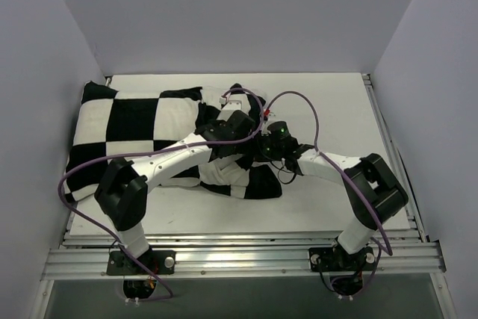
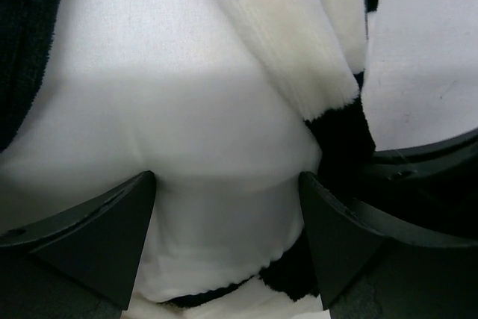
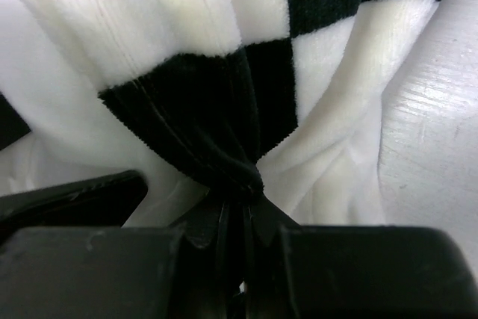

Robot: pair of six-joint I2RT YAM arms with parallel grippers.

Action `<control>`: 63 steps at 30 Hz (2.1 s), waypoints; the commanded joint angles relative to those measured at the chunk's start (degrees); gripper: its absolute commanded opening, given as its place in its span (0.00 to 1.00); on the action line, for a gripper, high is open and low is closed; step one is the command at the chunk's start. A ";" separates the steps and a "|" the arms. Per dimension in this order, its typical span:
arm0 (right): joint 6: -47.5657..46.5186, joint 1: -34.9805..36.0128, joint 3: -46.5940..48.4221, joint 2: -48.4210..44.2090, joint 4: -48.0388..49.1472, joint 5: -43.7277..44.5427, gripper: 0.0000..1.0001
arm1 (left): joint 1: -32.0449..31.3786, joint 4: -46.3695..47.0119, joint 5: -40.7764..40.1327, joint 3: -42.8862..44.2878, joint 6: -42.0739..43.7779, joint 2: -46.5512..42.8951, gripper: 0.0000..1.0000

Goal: Remove the pillowcase from the pillow

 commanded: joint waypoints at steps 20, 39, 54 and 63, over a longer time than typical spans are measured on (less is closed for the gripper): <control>6.74 1.99 -7.80 -11.06 -12.62 3.70 0.00 | 12.06 11.48 -4.43 -0.79 -16.12 -3.34 0.02; 4.54 -5.21 -13.69 -10.98 -18.60 6.25 0.00 | 19.53 23.55 5.45 -1.85 -22.73 -14.42 0.02; -5.73 -5.13 -2.45 -21.70 -23.78 8.36 0.04 | 6.53 -3.35 34.40 -12.64 -0.92 -24.69 0.02; -11.98 1.81 9.50 -23.46 -27.92 12.05 0.57 | 4.85 -2.03 29.92 -20.66 -0.32 -33.06 0.03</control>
